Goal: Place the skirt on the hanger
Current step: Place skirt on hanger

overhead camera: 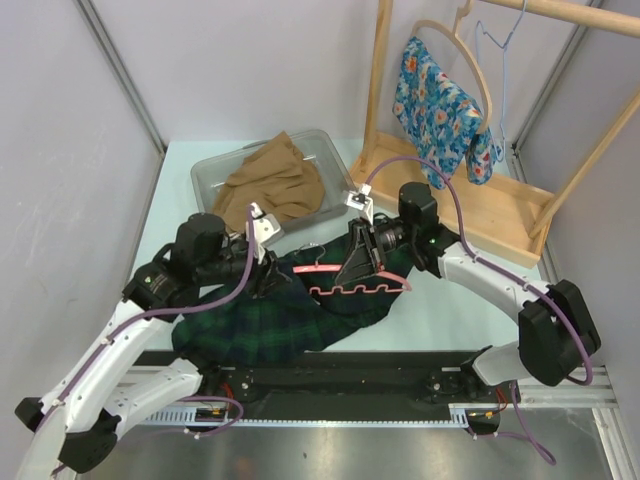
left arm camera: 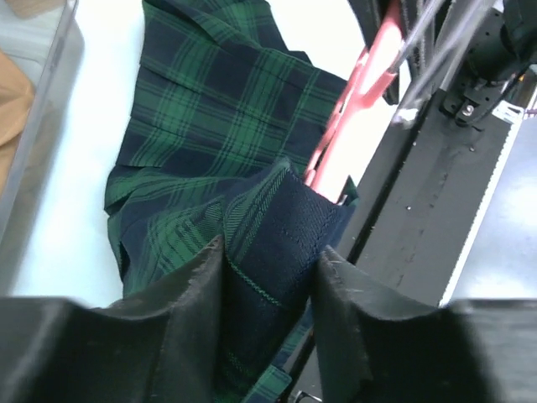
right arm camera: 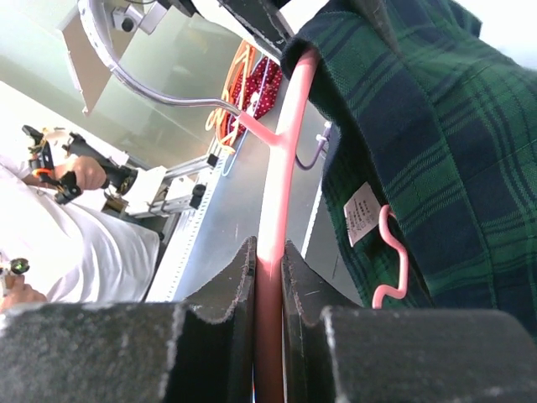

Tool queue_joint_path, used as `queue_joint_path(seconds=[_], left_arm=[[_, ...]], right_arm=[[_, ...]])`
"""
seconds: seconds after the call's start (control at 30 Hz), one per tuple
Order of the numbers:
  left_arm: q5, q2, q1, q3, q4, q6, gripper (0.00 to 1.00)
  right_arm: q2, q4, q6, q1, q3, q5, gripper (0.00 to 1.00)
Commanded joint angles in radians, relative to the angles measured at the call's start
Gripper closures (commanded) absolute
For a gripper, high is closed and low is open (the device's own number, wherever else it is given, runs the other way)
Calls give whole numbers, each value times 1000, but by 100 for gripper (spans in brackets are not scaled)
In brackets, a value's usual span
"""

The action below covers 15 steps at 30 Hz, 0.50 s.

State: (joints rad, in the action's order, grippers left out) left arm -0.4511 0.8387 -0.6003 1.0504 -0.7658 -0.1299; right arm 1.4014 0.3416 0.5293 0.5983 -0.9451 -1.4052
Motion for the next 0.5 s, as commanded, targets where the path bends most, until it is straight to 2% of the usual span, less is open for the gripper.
queue_joint_path(seconds=[0.0,0.07,0.1,0.2,0.23,0.27,0.3,0.33,0.37,0.43,0.47], left_arm=[[-40,8,-6,14,43,15,80],[-31,10,-9,13,42,24,91],[-20,8,-9,13,42,26,100],[17,-3,-10,13,45,39,100],[28,-6,-12,10,46,41,100],[40,-25,-12,0,51,42,100],[75,-33,-13,-6,65,42,100],[95,-45,-15,-10,69,44,100],[109,-62,-16,-18,71,41,100],[158,-76,-16,-24,77,38,100],[170,-87,-18,-30,82,36,100]], right_arm=[[2,163,57,31,-73,-86,100],[8,183,72,32,-76,-75,100],[10,183,72,31,-77,-68,100],[2,153,45,9,-80,-9,100],[-1,84,19,2,-83,12,100],[-11,32,-18,-6,-86,81,95],[-36,-43,-135,-15,-95,138,86],[-51,-219,-205,-14,-122,199,72],[-65,-296,-280,-11,-135,353,65],[-103,-451,-388,12,-155,521,47],[-116,-476,-400,20,-162,702,40]])
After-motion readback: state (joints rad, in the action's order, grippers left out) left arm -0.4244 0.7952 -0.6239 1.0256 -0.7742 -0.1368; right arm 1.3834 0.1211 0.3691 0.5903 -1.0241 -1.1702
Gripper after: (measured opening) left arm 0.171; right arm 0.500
